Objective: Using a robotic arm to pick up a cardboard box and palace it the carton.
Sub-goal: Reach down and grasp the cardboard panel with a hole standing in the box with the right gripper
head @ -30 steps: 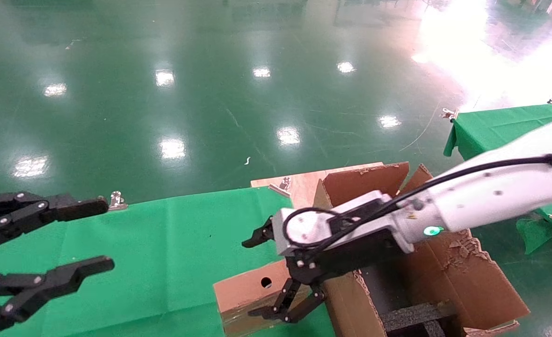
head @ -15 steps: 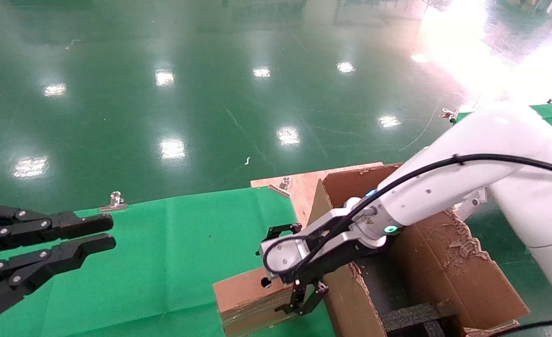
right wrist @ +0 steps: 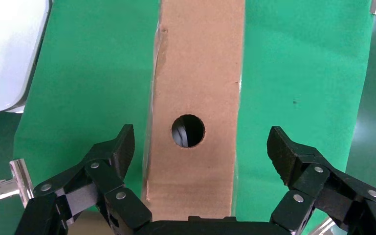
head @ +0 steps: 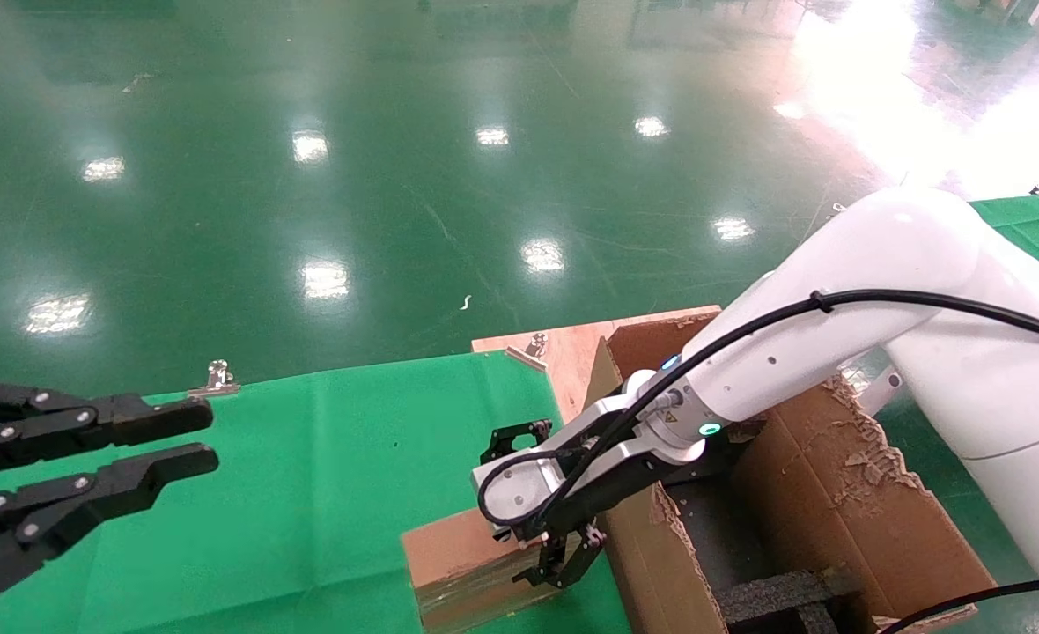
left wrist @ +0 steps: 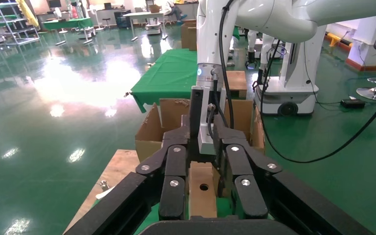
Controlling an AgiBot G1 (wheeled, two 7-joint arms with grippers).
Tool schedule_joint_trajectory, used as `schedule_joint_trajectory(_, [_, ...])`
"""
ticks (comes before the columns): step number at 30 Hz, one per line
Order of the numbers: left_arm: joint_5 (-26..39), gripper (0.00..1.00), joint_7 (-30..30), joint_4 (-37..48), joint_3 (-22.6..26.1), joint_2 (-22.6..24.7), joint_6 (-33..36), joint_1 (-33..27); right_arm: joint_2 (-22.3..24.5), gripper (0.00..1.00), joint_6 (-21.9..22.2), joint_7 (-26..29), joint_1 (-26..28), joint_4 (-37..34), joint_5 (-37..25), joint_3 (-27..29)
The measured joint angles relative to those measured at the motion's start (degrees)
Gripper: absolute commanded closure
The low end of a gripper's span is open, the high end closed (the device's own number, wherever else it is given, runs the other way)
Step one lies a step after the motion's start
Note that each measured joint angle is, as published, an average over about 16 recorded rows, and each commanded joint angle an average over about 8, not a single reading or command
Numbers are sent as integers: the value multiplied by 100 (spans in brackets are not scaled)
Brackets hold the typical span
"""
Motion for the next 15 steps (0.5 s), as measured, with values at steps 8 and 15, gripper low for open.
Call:
schedule_joint_trajectory(8, [0,0,0,0,0,0,0,0,21,100,2,-1,-15,11,31,23])
schedule_joint_trajectory(15, [0,0,0,0,0,0,0,0,35,100,0,-3,-26,19,47,36])
